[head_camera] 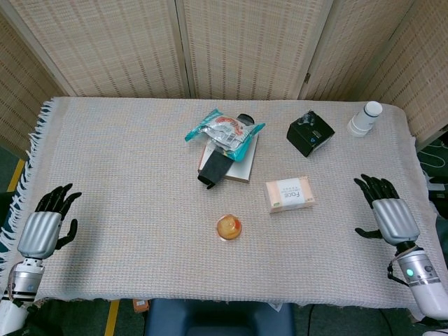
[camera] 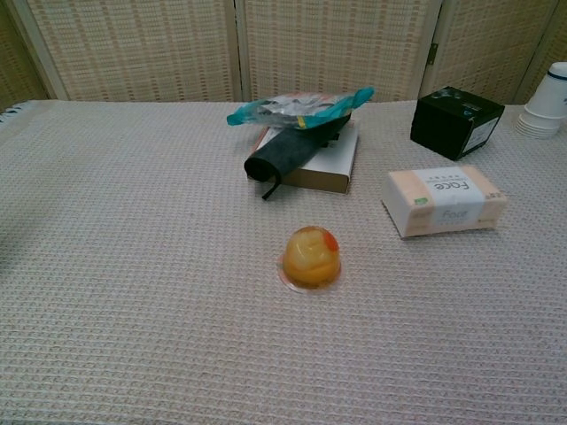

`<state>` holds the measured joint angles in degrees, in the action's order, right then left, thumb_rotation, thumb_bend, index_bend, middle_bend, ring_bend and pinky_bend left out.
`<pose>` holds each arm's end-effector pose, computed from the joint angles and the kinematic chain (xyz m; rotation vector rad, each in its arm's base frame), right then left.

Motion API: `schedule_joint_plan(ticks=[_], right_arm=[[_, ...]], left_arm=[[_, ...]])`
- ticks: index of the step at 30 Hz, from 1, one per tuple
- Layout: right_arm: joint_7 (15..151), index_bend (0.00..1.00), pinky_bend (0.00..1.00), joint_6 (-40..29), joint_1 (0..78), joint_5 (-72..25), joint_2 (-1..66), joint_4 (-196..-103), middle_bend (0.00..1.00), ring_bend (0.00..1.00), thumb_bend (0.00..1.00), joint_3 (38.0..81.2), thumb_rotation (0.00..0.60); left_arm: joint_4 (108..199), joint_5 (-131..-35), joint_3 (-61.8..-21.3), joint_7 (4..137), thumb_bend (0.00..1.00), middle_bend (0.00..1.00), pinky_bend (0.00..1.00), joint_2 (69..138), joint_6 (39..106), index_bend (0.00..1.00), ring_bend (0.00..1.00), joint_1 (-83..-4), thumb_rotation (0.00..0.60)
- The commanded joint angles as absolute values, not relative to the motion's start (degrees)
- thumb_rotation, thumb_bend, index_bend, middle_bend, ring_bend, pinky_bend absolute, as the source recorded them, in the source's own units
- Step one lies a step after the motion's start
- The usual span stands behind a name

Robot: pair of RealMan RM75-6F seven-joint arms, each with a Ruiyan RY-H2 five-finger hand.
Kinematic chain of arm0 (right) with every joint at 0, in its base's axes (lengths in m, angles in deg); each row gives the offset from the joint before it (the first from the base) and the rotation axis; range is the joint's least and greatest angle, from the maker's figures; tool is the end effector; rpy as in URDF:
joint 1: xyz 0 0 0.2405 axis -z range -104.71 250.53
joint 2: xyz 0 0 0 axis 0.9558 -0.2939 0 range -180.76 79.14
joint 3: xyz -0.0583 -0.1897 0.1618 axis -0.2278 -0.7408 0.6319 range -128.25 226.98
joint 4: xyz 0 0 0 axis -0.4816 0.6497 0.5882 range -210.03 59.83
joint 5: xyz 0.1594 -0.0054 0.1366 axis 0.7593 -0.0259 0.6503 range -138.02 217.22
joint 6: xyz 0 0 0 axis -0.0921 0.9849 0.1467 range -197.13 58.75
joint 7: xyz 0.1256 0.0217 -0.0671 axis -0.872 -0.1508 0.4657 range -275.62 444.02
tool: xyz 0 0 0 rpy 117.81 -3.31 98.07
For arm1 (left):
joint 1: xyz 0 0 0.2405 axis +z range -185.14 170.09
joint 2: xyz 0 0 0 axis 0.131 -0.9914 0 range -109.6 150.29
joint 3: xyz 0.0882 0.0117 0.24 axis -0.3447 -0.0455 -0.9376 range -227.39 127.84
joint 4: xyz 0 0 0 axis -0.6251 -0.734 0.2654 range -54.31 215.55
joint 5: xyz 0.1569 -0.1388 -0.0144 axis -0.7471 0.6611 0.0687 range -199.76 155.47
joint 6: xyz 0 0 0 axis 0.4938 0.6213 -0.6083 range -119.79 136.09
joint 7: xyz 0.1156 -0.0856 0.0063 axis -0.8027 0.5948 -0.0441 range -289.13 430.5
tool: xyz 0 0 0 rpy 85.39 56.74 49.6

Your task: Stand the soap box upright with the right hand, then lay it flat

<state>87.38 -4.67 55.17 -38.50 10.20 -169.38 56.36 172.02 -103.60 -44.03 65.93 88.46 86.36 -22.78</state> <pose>-0.2881 -0.2596 0.1441 1.5834 -0.9756 0.7867 -0.2806 0.2452 0.1330 -1.4752 -0.8592 -0.9454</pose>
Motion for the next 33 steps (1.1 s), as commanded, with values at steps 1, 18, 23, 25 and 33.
schedule_joint_plan(ticks=[1,18,23,25,33], right_arm=[[94.3,0.0,0.0,-16.5,45.6,-32.4,13.1,-170.4,0.0,0.0,0.05,59.6,0.6],[113.4,0.0,0.0,-26.3,24.9,-2.2,24.7,-167.2,0.0,0.0,0.05,59.6,0.6],[114.5,0.0,0.0,-25.8,23.3,1.6,25.8,-165.8,0.0,0.0,0.05,57.9,0.6],[114.7,0.0,0.0,-25.8,22.6,2.9,26.4,-164.8,0.01,0.0,0.05,57.3,0.6],[115.1,0.0,0.0,-26.6,20.1,6.8,29.0,-160.7,0.05,0.0,0.05,55.7,0.6]], left_arm=[[172.3,-103.8,-44.1,66.3,0.55,0.0,0.11,88.1,86.5,0.16,0.0,-22.6,0.6],[173.2,-103.3,-43.9,68.7,0.55,0.0,0.11,86.3,86.1,0.16,0.0,-22.3,0.6],[173.1,-103.2,-43.9,69.4,0.55,0.0,0.11,86.1,85.8,0.16,0.0,-22.4,0.6],[173.2,-103.0,-43.9,69.4,0.55,0.0,0.11,86.1,85.5,0.16,0.0,-22.5,0.6],[172.6,-102.6,-43.8,70.2,0.55,0.0,0.11,86.2,84.8,0.16,0.0,-22.7,0.6]])
